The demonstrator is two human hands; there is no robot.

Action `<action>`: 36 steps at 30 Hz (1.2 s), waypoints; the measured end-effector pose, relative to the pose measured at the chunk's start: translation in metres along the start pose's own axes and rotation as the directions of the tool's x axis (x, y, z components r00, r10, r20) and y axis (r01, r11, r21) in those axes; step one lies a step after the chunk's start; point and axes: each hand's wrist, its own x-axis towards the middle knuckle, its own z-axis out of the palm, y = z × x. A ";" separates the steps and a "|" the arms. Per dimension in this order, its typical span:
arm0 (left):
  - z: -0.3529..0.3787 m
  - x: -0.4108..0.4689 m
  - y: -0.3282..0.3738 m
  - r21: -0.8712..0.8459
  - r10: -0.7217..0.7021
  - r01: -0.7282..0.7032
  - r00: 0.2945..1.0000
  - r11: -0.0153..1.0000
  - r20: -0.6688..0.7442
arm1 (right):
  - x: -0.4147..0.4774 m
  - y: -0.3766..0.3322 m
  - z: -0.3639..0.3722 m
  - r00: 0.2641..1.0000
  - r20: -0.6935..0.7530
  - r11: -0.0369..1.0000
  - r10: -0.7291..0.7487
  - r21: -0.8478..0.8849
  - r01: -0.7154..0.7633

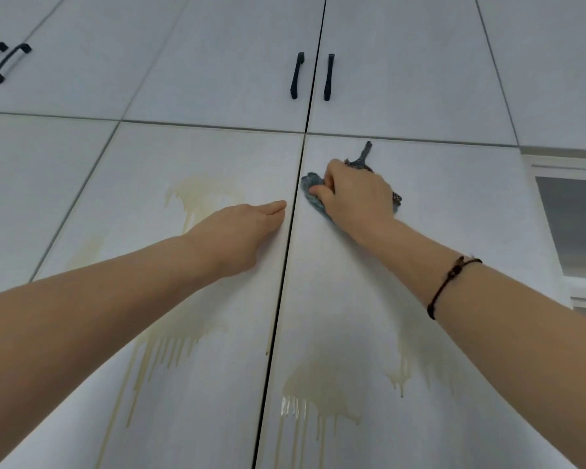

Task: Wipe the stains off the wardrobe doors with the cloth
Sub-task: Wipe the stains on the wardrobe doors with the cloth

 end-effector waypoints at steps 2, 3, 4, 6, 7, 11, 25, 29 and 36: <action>0.000 0.000 -0.001 -0.019 0.019 -0.019 1.000 1.000 -0.025 | -0.050 -0.030 0.010 0.978 0.087 0.981 -0.192 0.047 0.188; 0.001 0.000 -0.003 -0.038 0.020 -0.021 0.999 0.999 -0.033 | -0.080 -0.044 0.011 0.949 0.104 0.955 -0.297 0.051 0.293; 0.001 0.000 -0.003 -0.065 0.014 -0.017 0.999 0.998 -0.042 | -0.094 -0.047 0.013 0.919 0.065 0.922 -0.388 0.030 0.387; 0.000 -0.001 -0.004 -0.106 0.006 -0.011 0.999 0.994 -0.046 | -0.072 -0.033 0.008 0.915 -0.025 0.914 -0.402 -0.061 0.400; -0.001 -0.002 -0.003 -0.114 0.005 -0.010 0.999 0.993 -0.043 | -0.047 -0.026 0.002 0.961 -0.023 0.959 -0.276 -0.070 0.273; -0.005 0.000 -0.004 -0.126 -0.002 0.001 1.000 0.992 -0.010 | 0.013 -0.006 0.001 1.000 0.017 0.998 0.025 0.052 -0.026; -0.014 0.005 -0.013 -0.052 0.031 -0.028 0.998 0.998 0.046 | 0.047 -0.021 0.022 1.000 -0.023 0.998 -0.009 0.058 0.011; -0.007 0.002 0.001 -0.004 0.002 -0.002 1.000 1.000 -0.013 | -0.034 -0.032 0.029 0.991 -0.045 0.990 -0.127 0.048 0.129; -0.012 0.009 0.029 0.264 -0.097 0.111 0.993 0.958 -0.065 | -0.068 0.036 0.010 0.918 -0.019 0.904 -0.397 -0.180 0.387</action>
